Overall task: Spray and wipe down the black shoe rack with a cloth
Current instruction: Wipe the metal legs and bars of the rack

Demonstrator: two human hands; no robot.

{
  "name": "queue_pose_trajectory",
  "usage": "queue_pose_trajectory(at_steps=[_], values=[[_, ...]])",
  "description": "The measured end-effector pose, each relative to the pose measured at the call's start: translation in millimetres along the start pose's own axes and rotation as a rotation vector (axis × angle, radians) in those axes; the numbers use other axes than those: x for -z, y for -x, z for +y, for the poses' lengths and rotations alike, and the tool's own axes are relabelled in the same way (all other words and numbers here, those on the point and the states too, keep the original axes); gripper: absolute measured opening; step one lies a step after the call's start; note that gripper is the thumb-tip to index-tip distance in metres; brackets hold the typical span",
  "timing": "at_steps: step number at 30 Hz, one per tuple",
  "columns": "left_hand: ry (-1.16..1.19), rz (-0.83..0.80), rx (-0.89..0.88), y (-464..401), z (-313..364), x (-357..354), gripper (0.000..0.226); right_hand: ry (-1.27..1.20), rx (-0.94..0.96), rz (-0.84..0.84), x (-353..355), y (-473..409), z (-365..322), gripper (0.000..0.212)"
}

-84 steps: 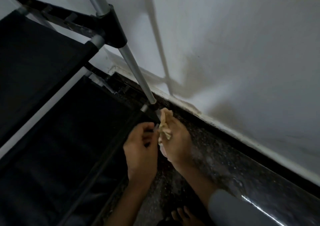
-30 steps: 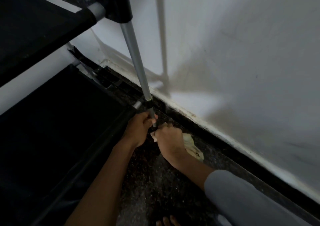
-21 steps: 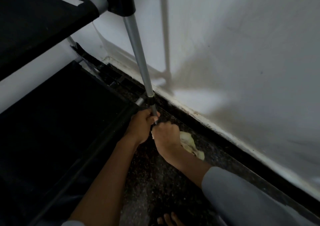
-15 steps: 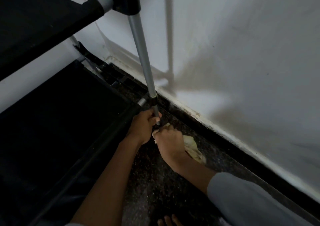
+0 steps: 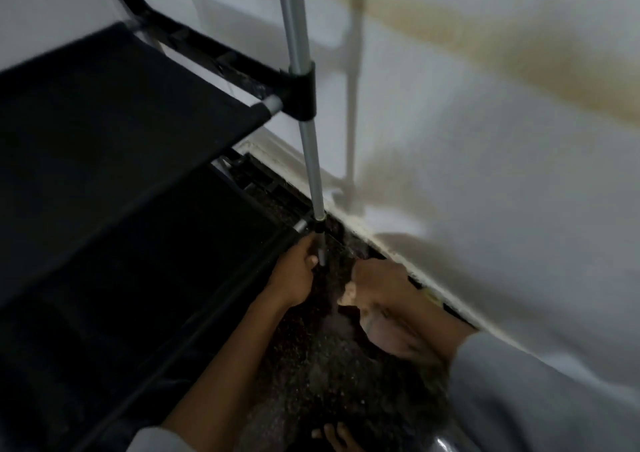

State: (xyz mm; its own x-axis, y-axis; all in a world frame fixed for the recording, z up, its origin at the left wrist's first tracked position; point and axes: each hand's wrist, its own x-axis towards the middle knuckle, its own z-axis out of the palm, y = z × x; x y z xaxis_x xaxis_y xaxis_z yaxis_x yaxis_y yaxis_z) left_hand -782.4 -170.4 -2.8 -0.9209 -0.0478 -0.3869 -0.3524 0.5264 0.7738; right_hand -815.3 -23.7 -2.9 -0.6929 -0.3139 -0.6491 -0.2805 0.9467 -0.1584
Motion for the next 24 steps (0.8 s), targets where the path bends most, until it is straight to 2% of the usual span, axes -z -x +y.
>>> queue_pose_trajectory(at_steps=[2,5,9,14,17,21,24], values=[[0.032,-0.050,-0.006,21.0,7.3,3.1,0.048,-0.109,-0.061,-0.019,-2.1,18.2,19.7,0.030],[0.052,-0.142,0.030,63.2,24.1,8.3,0.051,-0.261,-0.095,0.040,-1.3,46.2,32.5,0.050],[0.071,-0.130,0.050,125.1,49.3,27.7,0.050,-0.378,-0.081,0.146,7.9,88.2,25.2,0.043],[0.005,0.022,0.042,197.4,89.8,65.2,0.045,-0.381,0.014,0.249,31.0,145.8,6.7,0.028],[0.022,0.132,0.042,243.7,110.6,88.7,0.044,-0.375,0.124,0.339,53.7,191.3,-15.0,0.032],[0.040,0.313,0.044,317.7,129.0,116.6,0.042,-0.298,0.275,0.427,82.9,255.0,-56.8,0.014],[0.089,0.493,0.050,384.0,131.4,136.1,0.037,-0.264,0.437,0.482,97.7,302.8,-104.8,0.015]])
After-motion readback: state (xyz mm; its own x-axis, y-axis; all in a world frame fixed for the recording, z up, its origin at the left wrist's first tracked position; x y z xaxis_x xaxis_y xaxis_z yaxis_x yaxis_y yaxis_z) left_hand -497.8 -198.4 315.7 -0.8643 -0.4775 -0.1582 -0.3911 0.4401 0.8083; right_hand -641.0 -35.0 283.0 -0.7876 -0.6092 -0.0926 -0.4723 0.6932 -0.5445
